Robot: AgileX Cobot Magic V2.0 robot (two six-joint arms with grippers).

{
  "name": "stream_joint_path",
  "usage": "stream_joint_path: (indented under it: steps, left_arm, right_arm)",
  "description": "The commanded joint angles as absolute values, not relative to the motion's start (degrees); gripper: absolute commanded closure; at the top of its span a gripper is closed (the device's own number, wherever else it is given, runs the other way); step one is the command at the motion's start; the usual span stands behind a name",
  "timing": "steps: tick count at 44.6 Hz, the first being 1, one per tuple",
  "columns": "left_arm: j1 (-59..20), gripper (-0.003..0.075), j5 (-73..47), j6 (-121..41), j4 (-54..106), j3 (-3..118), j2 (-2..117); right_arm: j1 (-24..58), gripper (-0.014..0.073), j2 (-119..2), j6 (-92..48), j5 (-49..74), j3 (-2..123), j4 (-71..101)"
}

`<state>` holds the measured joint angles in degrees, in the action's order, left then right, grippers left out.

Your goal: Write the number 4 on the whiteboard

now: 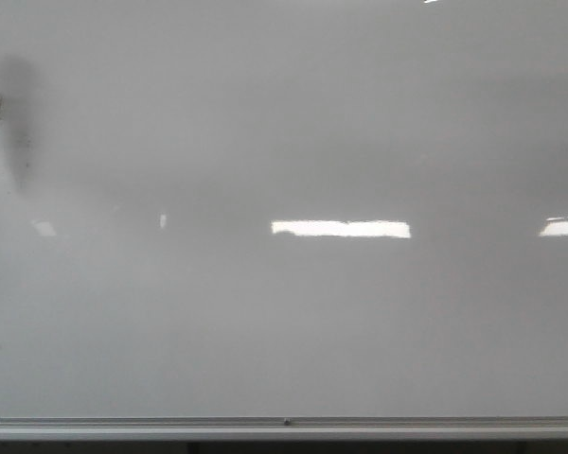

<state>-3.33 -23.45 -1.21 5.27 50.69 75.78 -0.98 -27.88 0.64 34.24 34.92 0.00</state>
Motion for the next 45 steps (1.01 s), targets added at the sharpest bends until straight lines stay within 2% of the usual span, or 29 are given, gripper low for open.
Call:
stream_joint_path:
  steps: [1,25,30,38,45]
  left_arm:
    - [-4.12,0.0227,-18.66,-0.84,6.21,54.01,77.60]
    - [-6.07,0.0244,-7.25,-0.84,5.69,56.52,88.04]
    - [-6.07,0.0322,-7.41,-0.84,5.69,56.52,88.68]
    - [-6.07,0.0535,-5.53,-0.84,5.55,56.52,88.81]
    - [-6.15,0.0672,-7.66,-0.84,5.55,56.52,88.81]
  right_arm:
    - [-1.28,0.0063,-28.54,0.00,30.27,36.80,-0.51]
    - [-1.28,0.0063,-28.54,0.00,30.21,36.80,-0.51]
    - [-1.28,0.0063,-28.54,0.00,30.21,36.80,-0.51]
    - [-1.28,0.0063,-28.54,0.00,30.21,36.80,-0.51]
    - [-1.28,0.0063,-28.54,0.00,30.21,36.80,-0.51]
